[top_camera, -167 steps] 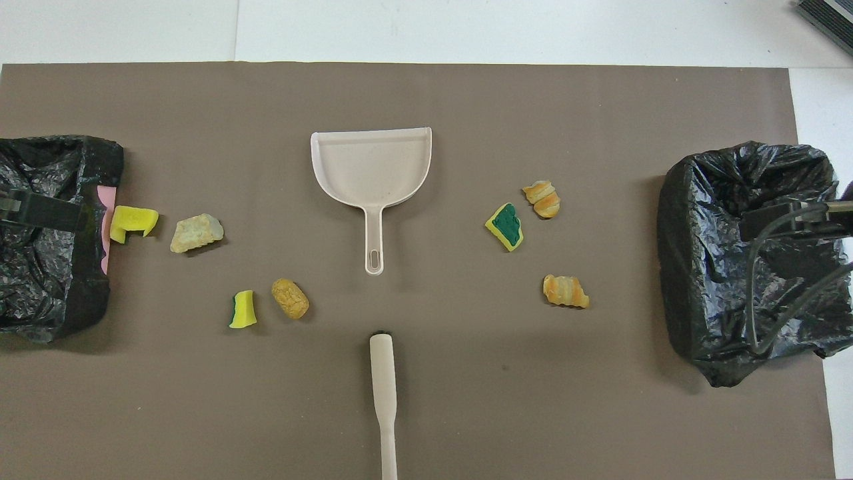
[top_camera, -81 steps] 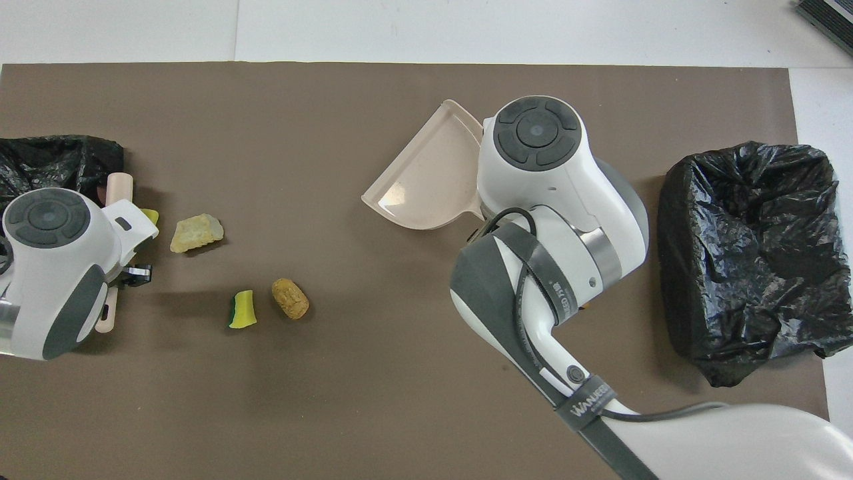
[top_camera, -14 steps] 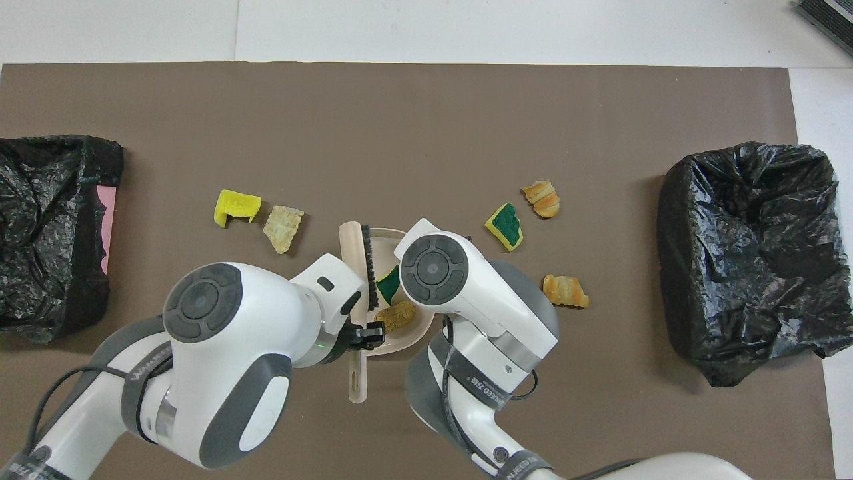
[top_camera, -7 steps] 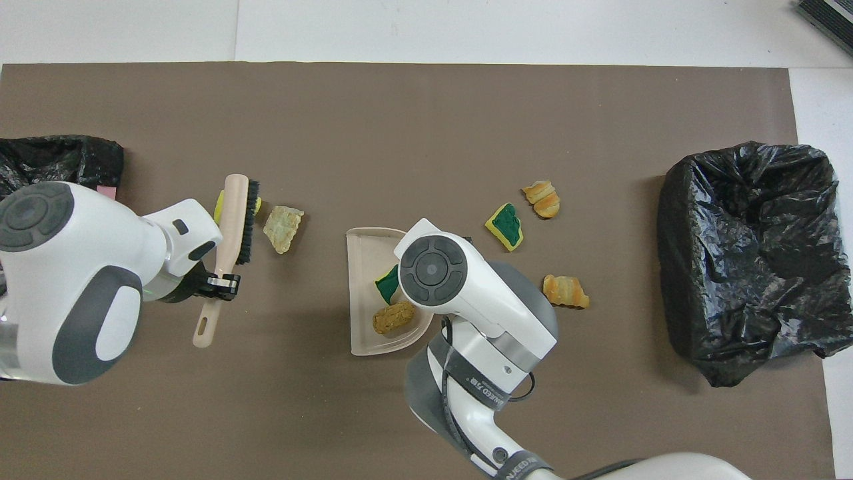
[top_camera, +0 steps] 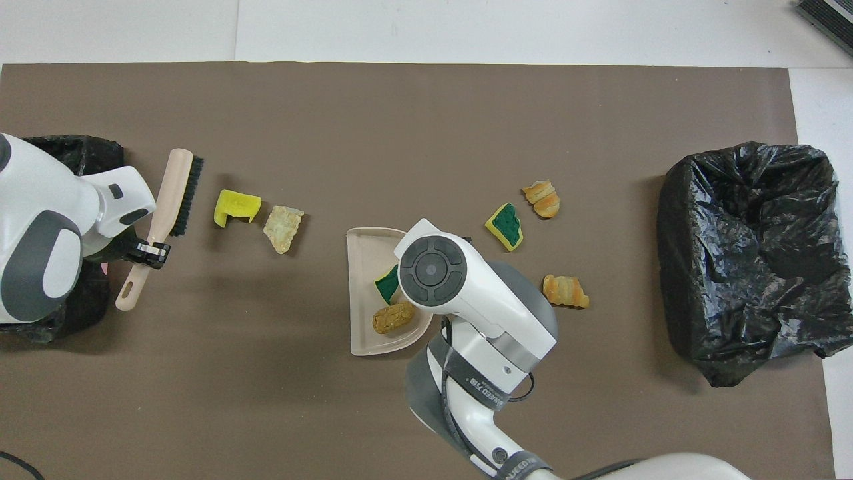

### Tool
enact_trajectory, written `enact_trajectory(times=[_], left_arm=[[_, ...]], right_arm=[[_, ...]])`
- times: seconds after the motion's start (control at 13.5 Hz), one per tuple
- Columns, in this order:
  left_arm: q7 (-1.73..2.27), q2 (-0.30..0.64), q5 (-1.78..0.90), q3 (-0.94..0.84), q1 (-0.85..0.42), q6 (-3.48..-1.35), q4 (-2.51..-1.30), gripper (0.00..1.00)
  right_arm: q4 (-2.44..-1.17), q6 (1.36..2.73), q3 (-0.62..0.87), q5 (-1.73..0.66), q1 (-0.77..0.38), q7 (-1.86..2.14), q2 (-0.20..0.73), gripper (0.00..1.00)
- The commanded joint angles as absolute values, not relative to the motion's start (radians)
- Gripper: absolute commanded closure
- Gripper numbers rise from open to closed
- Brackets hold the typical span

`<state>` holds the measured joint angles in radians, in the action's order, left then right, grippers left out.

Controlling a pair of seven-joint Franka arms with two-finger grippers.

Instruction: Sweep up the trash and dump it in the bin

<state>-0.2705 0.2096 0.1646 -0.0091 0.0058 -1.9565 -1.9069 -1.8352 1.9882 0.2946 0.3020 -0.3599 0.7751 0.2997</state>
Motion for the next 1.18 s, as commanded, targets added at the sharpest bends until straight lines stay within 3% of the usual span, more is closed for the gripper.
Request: enact_trajectory(times=[0.0,1.11], left_arm=[[-0.299,0.227,0.187,-0.026,-0.011,-1.965,-1.899,1.00],[-0.249,0.083,-0.034,-0.032,-0.363,-1.970,-2.129,1.00]], right_arm=[[-1.836,1.987,0.301,0.328,-0.359,0.700,0.304,1.00],[-1.850,1.991,0.305,0.327,-0.359,0.595,0.305,1.00]])
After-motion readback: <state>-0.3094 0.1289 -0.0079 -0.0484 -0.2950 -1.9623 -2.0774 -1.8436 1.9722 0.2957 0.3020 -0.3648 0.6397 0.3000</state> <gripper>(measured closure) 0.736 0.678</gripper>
